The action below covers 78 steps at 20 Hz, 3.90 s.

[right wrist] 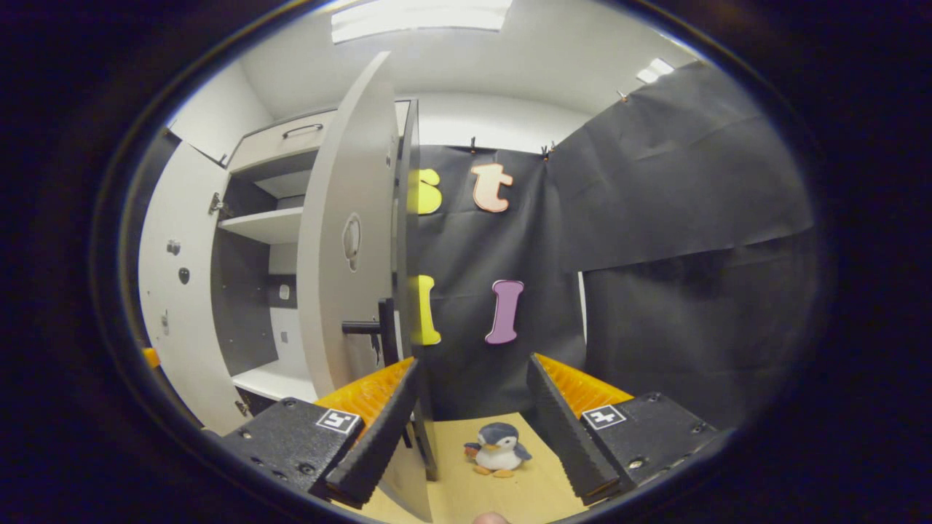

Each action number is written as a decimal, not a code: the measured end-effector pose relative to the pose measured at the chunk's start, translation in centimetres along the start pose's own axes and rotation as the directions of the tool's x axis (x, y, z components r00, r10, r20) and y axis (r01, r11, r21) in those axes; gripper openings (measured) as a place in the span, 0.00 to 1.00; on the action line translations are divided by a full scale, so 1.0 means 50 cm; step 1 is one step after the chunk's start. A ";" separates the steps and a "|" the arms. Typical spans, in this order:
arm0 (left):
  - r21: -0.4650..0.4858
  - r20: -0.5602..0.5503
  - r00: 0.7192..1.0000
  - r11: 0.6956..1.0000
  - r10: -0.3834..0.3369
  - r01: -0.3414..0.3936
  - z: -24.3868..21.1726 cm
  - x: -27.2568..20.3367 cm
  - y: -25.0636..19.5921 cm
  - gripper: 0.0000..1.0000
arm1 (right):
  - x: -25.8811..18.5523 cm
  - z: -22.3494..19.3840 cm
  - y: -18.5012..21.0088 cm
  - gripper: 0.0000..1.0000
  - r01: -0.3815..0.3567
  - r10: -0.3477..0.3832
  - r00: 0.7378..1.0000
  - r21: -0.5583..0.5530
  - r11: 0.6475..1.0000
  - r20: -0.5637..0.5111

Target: Grasp the bottle in the cabinet with the left hand and place it on the coaster, then close the right door with the right hand and the left door with the left hand.

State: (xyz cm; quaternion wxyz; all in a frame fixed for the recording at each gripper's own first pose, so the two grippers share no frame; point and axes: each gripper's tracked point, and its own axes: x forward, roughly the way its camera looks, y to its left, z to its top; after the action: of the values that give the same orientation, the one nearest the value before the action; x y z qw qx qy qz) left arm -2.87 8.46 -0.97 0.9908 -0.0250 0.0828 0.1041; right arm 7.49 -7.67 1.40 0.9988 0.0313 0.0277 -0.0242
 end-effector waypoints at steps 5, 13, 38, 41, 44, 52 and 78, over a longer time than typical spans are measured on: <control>-0.047 -0.020 0.999 0.998 0.038 -0.039 -0.002 0.003 0.039 0.92 | -0.005 -0.002 0.026 0.95 -0.053 0.053 0.999 -0.044 0.998 -0.010; -0.049 -0.019 0.995 0.994 0.102 -0.102 0.003 -0.009 0.094 0.97 | -0.008 -0.020 0.141 0.91 -0.229 0.231 0.973 0.051 0.972 -0.031; -0.039 -0.041 0.980 0.979 0.196 -0.198 -0.018 0.011 0.303 0.96 | 0.033 -0.062 0.443 0.92 -0.387 0.385 0.920 -0.031 0.921 -0.068; -0.046 -0.032 0.985 0.985 0.167 -0.169 0.000 0.038 0.306 0.92 | 0.016 -0.066 0.432 0.91 -0.365 0.361 0.930 -0.066 0.928 -0.068; -0.057 -0.043 0.989 0.988 0.139 -0.142 0.016 0.070 0.312 0.96 | 0.004 -0.073 0.398 0.91 -0.327 0.321 0.944 -0.077 0.942 -0.078; -0.118 -0.038 0.998 0.992 0.052 -0.056 0.074 0.131 0.298 1.00 | -0.021 -0.077 0.281 0.96 -0.228 0.222 0.970 -0.052 0.972 -0.096; -0.118 -0.047 0.997 0.991 0.059 -0.064 0.069 0.117 0.192 0.96 | -0.021 -0.090 0.177 0.92 -0.222 0.222 0.968 0.019 0.975 -0.120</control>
State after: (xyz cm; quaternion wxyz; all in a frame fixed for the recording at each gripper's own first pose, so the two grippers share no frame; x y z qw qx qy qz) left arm 1.31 19.25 1.11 0.9818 -0.0840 0.0987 0.1386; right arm 6.63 1.50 -2.50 0.9916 0.0384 0.0845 0.0896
